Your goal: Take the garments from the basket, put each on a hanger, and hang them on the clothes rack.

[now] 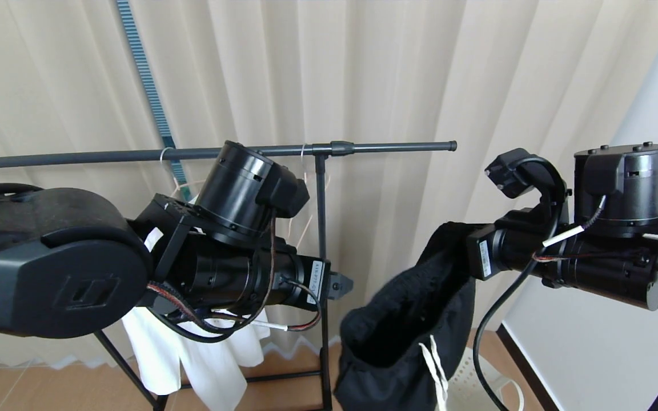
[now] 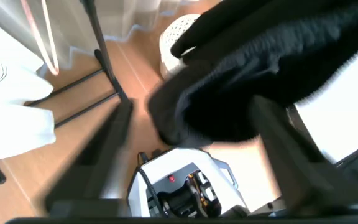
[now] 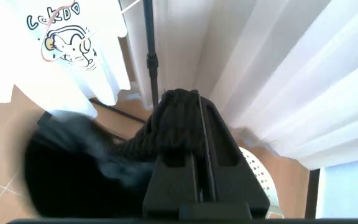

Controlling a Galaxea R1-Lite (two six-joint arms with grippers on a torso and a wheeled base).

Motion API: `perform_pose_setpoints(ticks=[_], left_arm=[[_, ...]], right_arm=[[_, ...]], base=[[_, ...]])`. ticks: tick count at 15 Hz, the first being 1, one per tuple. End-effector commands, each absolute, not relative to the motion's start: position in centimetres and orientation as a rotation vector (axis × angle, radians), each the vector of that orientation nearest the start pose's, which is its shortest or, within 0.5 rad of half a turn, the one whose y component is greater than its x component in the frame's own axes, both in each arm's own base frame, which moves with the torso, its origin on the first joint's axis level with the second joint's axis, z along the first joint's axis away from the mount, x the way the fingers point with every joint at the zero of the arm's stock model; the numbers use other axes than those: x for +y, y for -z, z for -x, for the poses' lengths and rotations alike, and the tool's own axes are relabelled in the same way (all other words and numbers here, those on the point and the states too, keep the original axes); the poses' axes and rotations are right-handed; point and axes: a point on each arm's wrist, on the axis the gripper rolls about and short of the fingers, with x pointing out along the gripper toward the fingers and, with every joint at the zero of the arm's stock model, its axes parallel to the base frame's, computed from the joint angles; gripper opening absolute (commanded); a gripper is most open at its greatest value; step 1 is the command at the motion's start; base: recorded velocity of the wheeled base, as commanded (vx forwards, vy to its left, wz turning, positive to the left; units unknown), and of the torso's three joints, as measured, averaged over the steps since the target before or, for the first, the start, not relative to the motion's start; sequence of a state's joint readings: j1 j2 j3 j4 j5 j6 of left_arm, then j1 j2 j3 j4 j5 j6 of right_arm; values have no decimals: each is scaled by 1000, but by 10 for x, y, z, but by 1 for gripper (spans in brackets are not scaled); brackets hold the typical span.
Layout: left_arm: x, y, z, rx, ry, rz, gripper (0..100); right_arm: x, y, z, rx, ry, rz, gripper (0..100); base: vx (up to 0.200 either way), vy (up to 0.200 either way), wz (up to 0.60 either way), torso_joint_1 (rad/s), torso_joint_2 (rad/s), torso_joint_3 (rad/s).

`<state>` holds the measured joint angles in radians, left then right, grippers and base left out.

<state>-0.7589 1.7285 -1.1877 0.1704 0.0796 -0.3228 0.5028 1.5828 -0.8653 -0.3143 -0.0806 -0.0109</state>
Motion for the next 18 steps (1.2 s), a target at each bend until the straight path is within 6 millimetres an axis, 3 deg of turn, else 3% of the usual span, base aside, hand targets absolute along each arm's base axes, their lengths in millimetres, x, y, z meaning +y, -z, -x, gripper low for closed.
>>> perform_pose_setpoints(ticks=[1, 5, 12, 18], left_arm=[[-201, -211, -220, 738, 525, 12, 100], [-177, -210, -239, 726, 430, 20, 100], [-183, -190, -310, 715, 322, -34, 100], [-191, -149, -371, 634, 318, -116, 100]], right_arm=[[133, -203, -245, 384, -418, 127, 0], [131, -205, -241, 376, -418, 125, 0], [128, -211, -235, 355, -419, 122, 0], [127, -208, -235, 364, -419, 124, 0]], base=[[0, 0, 0, 0, 0, 0], [0, 0, 0, 0, 0, 0], [0, 0, 0, 0, 0, 0], [0, 0, 0, 0, 0, 0]])
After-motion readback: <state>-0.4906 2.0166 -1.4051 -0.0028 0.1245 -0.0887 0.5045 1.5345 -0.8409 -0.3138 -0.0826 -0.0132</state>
